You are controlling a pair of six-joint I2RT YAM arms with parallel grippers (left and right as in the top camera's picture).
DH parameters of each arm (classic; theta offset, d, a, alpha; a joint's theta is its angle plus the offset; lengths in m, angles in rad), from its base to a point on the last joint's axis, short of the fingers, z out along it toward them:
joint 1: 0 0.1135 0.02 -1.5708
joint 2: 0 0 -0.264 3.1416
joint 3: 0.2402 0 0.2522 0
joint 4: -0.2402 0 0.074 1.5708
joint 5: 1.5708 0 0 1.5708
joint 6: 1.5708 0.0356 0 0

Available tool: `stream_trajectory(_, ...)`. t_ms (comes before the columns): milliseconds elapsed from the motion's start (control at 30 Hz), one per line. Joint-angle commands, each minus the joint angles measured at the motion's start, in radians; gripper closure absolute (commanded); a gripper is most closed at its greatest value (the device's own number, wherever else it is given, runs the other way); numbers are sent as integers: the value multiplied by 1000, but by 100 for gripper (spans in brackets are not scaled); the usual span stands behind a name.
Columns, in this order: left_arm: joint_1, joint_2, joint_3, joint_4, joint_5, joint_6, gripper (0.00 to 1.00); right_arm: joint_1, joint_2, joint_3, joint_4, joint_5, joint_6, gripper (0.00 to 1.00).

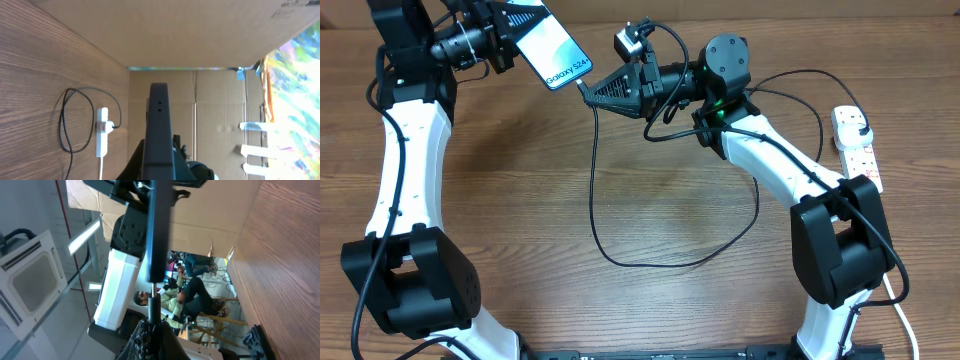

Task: Plug charger to phone and switch on socket
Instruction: 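Push the connector into the phone's bottom port held by the left gripper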

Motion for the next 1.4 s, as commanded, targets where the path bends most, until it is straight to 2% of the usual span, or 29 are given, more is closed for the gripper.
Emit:
stream_trajectory(0,-20,-24,16,-21,16,51,96,-2,-28,13,64,13,-2,96)
stream_trajectory(233,-22,-24,16,-41,4,42,96,-2,-28,13,67,5,-27,96)
stream_trajectory(333,-21,-24,16,-45,-24,-26,96,-2,-28,13,66,-56,-100,96)
stream_trajectory(733,0,-24,16,-45,89,80,96,-2,-28,11,52,-92,-139,96)
stream_trajectory(900,0,-24,16,-45,112,79,96,-2,-28,11,48,-96,-139,96)
stream_trajectory(1067,-5,-24,16,-45,101,-7,96,-1,-28,11,48,-100,-138,96)
stream_trajectory(1367,-24,-24,16,-45,86,35,95,-1,-28,11,26,-96,-139,96)
